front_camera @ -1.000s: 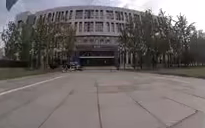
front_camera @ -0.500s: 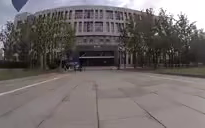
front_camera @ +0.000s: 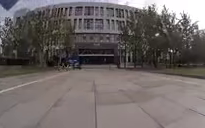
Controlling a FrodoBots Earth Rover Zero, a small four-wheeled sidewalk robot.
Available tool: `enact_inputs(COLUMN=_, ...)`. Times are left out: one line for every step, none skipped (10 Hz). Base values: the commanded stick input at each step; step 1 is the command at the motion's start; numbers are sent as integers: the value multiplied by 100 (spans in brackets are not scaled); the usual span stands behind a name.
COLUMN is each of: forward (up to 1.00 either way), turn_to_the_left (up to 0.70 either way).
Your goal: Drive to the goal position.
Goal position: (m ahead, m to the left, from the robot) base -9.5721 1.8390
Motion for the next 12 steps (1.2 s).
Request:
enact_inputs(forward=70, turn_to_the_left=0)
enact_inputs(forward=70, turn_to_the_left=0)
enact_inputs(forward=70, turn_to_the_left=0)
enact_inputs(forward=70, turn_to_the_left=0)
enact_inputs(forward=70, turn_to_the_left=-18)
enact_inputs(forward=70, turn_to_the_left=-35)
enact_inputs(forward=70, turn_to_the_left=-35)
enact_inputs(forward=70, turn_to_the_left=-35)
enact_inputs(forward=70, turn_to_the_left=-35)
enact_inputs(forward=70, turn_to_the_left=-35)
enact_inputs(forward=70, turn_to_the_left=-35)
enact_inputs(forward=70, turn_to_the_left=-35)
